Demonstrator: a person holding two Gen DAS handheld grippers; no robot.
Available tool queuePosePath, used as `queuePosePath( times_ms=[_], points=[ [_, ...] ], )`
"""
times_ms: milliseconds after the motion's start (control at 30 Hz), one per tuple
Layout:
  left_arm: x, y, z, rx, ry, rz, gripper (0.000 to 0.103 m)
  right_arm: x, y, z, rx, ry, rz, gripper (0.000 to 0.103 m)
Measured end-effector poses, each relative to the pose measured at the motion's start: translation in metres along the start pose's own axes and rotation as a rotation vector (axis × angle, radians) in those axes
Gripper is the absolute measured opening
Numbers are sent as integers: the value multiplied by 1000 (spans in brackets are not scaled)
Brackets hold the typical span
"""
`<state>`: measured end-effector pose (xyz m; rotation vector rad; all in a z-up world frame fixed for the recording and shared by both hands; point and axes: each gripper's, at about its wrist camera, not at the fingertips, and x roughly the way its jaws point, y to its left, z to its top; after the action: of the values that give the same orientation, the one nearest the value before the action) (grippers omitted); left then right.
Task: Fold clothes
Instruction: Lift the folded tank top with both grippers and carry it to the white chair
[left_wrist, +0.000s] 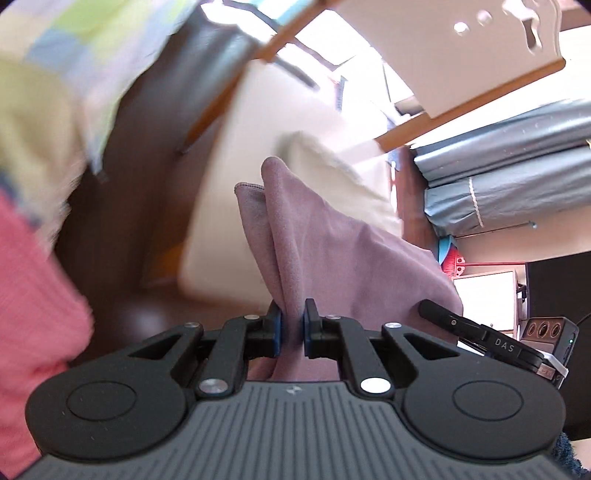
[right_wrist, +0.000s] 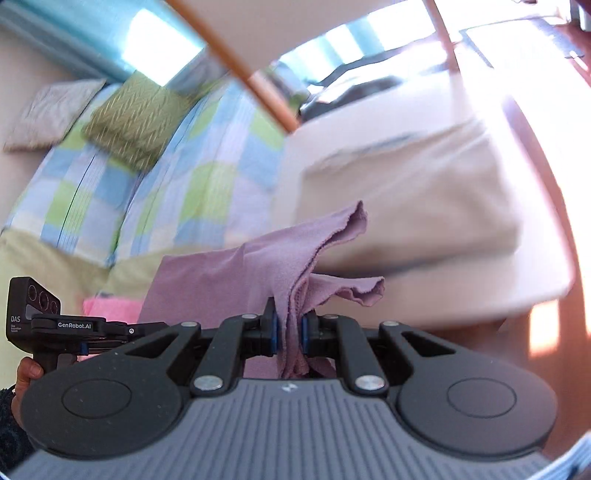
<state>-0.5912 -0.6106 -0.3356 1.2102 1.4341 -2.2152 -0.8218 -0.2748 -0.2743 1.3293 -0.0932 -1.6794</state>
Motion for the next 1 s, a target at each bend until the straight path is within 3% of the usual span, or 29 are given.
queuePosePath(
  times_ms=[133,233,333,500,733,900,1000],
  points=[
    [31,-35,32,50,-6,18,9,0,-55,65,14,-54,-21,10],
    [55,-54,56,88,-12,53,9,4,-77,90,33,-76,-24,10],
    [66,-49,67,101,-11,81,9,13,-94,101,60,-82,-24,10],
    [71,-42,74,83,-21,86,9,32,-108,94,120,-75,2,10],
    [106,-24,75,76,81,95,9,44,-114,84,140,-75,-43,10],
    [131,-20,77,8,124,46,16,48,-125,81,160,-74,-55,12],
    [143,-10,83,-62,141,11,30,52,-129,79,178,-75,-54,12]
  ],
)
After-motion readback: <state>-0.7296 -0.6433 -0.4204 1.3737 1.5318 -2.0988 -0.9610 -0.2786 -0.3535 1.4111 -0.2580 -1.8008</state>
